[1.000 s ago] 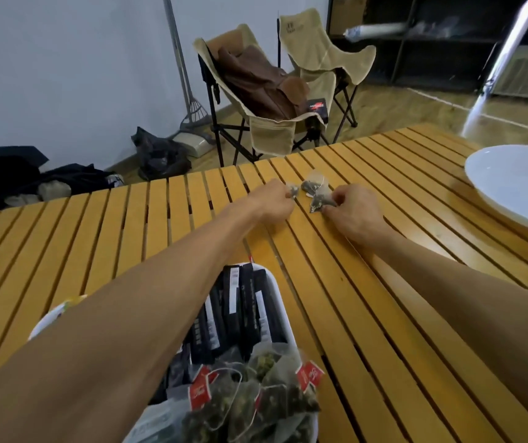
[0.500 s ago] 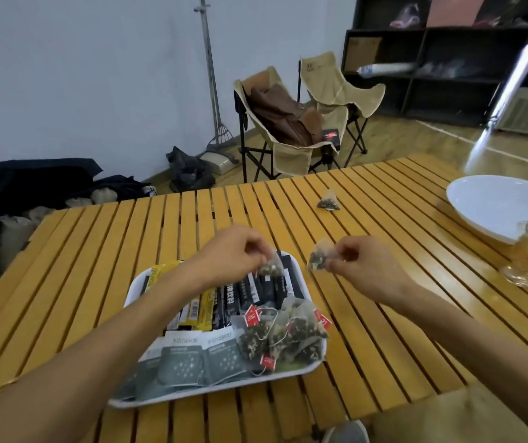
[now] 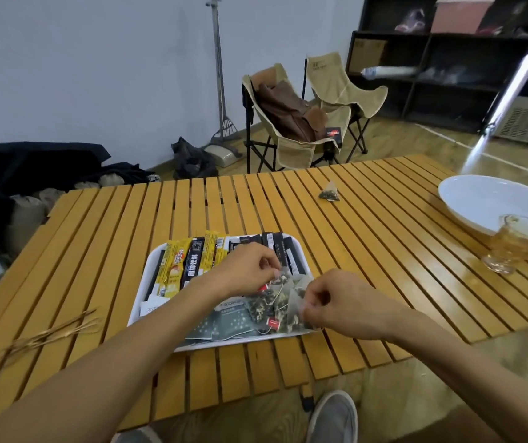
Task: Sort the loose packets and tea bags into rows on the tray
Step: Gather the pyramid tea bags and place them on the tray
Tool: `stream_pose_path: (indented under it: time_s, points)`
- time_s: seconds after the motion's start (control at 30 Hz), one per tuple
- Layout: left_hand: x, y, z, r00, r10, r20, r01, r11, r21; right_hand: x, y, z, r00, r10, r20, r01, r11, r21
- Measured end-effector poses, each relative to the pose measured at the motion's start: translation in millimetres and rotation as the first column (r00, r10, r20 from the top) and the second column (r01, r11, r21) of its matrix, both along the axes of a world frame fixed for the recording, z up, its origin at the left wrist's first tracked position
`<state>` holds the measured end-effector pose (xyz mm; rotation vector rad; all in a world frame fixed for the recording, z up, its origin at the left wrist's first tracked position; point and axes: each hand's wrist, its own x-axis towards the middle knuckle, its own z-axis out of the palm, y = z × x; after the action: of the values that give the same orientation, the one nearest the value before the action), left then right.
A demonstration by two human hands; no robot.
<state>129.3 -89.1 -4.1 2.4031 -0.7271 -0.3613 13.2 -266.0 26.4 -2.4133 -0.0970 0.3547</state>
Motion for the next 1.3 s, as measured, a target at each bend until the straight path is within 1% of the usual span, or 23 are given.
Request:
stream_pose_path:
  time_s: [0.1, 0.17, 0.3, 0.4, 0.47, 0.53, 0.67, 0.73, 0.87, 0.93, 1.03, 1.13, 1.23, 1.3]
  points:
    - [1, 10, -2, 0.996, 0.022, 0.083, -0.019, 0.999, -0.047, 5, 5, -10, 0.999, -0.015, -0.032, 0.013, 0.998, -0.057]
    - [1, 16, -4, 0.994, 0.040, 0.102, -0.032, 0.996, -0.077, 7, 8, -15, 0.999, -0.040, -0.006, 0.039, 0.995, -0.088]
    - [0, 23, -4, 0.989, 0.063, 0.136, -0.049, 0.993, -0.104, 8, 17, -28, 0.987, -0.096, 0.127, 0.114, 0.983, -0.144]
    - [-2, 27, -4, 0.987, 0.072, 0.144, -0.057, 0.993, -0.103, 4, 23, -41, 0.972, -0.032, 0.233, 0.096, 0.958, -0.272]
    - [-3, 30, -4, 0.986, 0.078, 0.146, -0.064, 0.993, -0.101, 2, 23, -46, 0.960, 0.006, 0.280, 0.081, 0.951, -0.299]
    - [-4, 32, -5, 0.986, 0.087, 0.141, -0.071, 0.991, -0.116, 1, 21, -49, 0.952, 0.032, 0.306, 0.065, 0.952, -0.299]
    - [-2, 33, -4, 0.981, 0.105, 0.161, -0.085, 0.989, -0.125, -1, 21, -49, 0.948, 0.080, 0.309, 0.021, 0.951, -0.310]
    - [-1, 29, -3, 0.985, 0.099, 0.144, -0.083, 0.990, -0.113, -1, 19, -47, 0.949, 0.092, 0.301, 0.005, 0.952, -0.305]
    - [1, 21, -5, 1.000, 0.021, 0.005, -0.021, 0.998, -0.067, -4, 13, -44, 0.954, 0.106, 0.280, -0.030, 0.964, -0.264]
    - [1, 18, -7, 0.999, -0.018, -0.039, 0.017, 0.999, -0.027, -6, 12, -45, 0.954, 0.112, 0.279, -0.037, 0.964, -0.264]
    - [-2, 16, -9, 0.998, -0.048, -0.048, 0.048, 0.999, 0.009, -5, 14, -47, 0.952, 0.098, 0.290, -0.021, 0.965, -0.260]
    - [-3, 17, -6, 0.998, -0.041, -0.052, 0.041, 0.999, 0.000, -5, 16, -46, 0.953, 0.101, 0.287, -0.024, 0.966, -0.259]
    - [-4, 16, 0, 0.999, -0.048, -0.025, 0.048, 0.999, 0.007, -9, 11, -35, 0.963, 0.113, 0.244, -0.055, 0.971, -0.234]
    - [-3, 15, -1, 0.998, -0.063, -0.030, 0.063, 0.998, 0.020, -10, 2, -24, 0.974, 0.107, 0.199, -0.073, 0.983, -0.169]
